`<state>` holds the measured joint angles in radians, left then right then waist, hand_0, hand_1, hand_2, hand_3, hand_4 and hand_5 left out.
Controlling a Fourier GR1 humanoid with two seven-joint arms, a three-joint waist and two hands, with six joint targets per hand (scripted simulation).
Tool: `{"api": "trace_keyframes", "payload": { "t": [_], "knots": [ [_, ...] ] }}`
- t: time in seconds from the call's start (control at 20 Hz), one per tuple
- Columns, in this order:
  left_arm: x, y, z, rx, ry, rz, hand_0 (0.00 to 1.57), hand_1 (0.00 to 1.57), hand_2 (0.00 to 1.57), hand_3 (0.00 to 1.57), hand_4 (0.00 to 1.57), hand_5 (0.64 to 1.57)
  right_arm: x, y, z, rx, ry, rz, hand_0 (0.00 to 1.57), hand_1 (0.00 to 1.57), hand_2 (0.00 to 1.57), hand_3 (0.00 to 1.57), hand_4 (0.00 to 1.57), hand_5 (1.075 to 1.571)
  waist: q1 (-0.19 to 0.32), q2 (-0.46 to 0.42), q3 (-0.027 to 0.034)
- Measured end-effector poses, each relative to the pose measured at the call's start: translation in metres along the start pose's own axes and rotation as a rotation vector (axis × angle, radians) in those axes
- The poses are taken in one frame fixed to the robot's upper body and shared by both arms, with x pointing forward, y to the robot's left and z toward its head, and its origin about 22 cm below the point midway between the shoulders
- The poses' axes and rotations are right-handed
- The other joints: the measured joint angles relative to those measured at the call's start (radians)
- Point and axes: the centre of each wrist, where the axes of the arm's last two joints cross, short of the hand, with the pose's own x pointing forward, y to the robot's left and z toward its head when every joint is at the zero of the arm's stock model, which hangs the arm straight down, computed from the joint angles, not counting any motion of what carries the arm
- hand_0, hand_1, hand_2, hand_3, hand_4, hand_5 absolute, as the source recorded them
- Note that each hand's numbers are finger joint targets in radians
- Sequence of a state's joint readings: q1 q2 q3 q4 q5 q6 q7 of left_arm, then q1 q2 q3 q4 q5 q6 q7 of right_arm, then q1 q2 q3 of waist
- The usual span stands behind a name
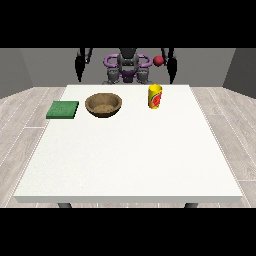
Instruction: Pick the cup and pour the ball into the bowl, then pick the bowl and place it on the pad
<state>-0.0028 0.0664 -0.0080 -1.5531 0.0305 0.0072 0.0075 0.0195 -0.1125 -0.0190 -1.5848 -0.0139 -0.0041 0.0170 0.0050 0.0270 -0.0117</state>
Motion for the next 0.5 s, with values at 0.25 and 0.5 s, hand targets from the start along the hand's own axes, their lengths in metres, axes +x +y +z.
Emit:
{"api": "trace_keyframes", "payload": {
  "t": [0.25, 0.5],
  "knots": [
    [0.018, 0.005, -0.001, -0.004, -0.024, -0.022, 0.0, 0.0, 0.0, 0.0, 0.0, 1.557, 0.017, -0.008, -0.001, -0.004, -0.02, 0.023, 0.0, 0.0, 0.0, 0.0, 0.0, 1.569, -0.004, -0.158, 0.0049],
    [0.051, 0.022, -0.005, -0.013, -0.068, 0.052, 0.0, 0.0, 0.0, 0.0, 0.0, 1.554, 0.025, -0.052, 0.004, 0.003, -0.016, -0.025, 0.0, 0.0, 0.0, 0.0, 0.0, 1.57, 0.003, -0.217, 0.0099]
  ]
}}
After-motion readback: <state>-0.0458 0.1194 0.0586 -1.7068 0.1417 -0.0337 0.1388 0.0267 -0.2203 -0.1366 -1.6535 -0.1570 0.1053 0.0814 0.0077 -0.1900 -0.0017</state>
